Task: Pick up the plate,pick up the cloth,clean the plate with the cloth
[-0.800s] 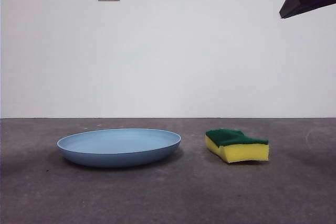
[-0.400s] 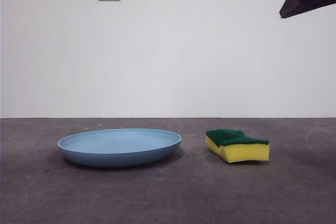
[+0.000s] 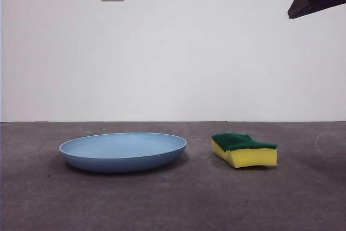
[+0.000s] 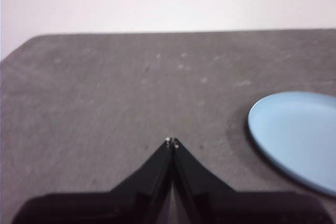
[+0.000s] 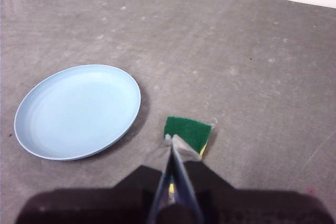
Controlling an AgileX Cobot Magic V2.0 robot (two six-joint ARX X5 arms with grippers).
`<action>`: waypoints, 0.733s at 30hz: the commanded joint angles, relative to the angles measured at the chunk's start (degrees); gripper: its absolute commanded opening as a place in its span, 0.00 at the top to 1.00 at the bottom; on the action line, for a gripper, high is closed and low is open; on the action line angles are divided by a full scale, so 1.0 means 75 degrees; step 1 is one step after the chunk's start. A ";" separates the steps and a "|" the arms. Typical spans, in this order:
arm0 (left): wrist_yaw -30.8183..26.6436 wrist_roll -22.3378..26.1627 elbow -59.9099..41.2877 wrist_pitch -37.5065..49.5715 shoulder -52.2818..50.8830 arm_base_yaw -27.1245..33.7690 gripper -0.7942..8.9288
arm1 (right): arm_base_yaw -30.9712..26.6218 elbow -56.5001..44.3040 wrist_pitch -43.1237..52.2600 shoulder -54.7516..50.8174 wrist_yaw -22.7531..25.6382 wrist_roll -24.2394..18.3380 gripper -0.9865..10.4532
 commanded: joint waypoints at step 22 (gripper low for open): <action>0.0012 -0.0178 -0.0443 0.0198 -0.0023 0.0117 0.92 | 0.0003 -0.0047 0.0044 -0.0012 0.0020 0.0012 0.91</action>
